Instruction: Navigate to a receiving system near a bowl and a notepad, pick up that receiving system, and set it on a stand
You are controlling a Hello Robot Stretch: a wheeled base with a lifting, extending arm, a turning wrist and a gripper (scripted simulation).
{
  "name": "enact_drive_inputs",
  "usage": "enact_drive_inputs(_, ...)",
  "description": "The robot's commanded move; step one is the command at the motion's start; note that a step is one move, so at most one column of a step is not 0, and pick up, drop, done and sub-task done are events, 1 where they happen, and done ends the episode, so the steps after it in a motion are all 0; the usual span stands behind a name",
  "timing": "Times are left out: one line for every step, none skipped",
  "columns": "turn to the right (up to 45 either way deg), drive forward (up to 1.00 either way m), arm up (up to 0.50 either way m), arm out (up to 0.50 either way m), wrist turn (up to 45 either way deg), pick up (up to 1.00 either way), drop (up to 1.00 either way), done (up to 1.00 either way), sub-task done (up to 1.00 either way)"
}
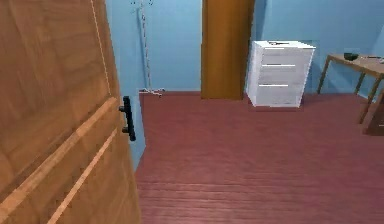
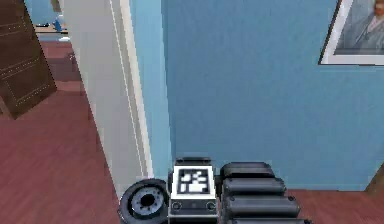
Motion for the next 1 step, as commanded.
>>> enact_drive_inputs(0.0,0.3,0.0,0.0,0.0,0.0,0.0,0.0,0.0)
